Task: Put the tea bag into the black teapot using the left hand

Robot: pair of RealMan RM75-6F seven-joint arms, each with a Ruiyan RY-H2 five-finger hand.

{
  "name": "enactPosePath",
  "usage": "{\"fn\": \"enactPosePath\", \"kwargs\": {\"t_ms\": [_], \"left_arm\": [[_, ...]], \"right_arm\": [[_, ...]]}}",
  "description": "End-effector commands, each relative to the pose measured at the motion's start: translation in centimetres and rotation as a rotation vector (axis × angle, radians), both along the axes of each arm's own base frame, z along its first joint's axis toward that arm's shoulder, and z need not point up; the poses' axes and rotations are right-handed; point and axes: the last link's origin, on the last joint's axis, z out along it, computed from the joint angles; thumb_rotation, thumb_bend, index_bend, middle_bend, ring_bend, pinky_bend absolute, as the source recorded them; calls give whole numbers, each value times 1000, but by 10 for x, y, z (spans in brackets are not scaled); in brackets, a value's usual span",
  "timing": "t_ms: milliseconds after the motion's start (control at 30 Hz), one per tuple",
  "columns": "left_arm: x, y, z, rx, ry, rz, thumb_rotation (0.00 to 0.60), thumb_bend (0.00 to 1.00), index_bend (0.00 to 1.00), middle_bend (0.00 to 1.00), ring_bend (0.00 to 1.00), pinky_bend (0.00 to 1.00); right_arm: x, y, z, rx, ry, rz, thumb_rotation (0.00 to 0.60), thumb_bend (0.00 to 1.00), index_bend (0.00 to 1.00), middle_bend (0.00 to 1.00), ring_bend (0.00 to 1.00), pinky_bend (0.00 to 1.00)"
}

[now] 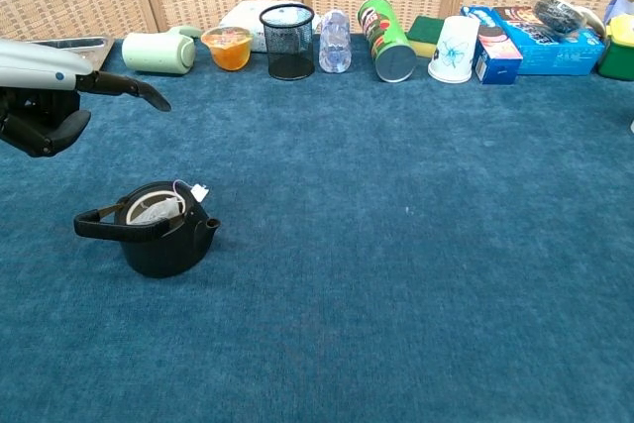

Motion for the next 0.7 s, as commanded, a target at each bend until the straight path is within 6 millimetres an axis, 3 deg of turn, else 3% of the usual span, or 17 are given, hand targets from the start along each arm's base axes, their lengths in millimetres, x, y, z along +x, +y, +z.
{"fn": "enactPosePath", "kwargs": {"t_ms": [33,300,700], "left_arm": [[7,-4,5,-63,63,-16,600,1000,97,1000,1000,956],[14,-6,3,-148,132,-9,600,1000,155,1000,1000,964],[13,-7,-8,-234,196,31,600,1000,159,1000,1000,966]], "right_arm": [[-1,0,0,-1,-2,-1,600,218,361,396,322,302],[-2,0,-2,1,-9,-3,600,217,361,396,322,302],[-3,1,-1,-3,-11,-7,600,217,362,396,322,302]]}}
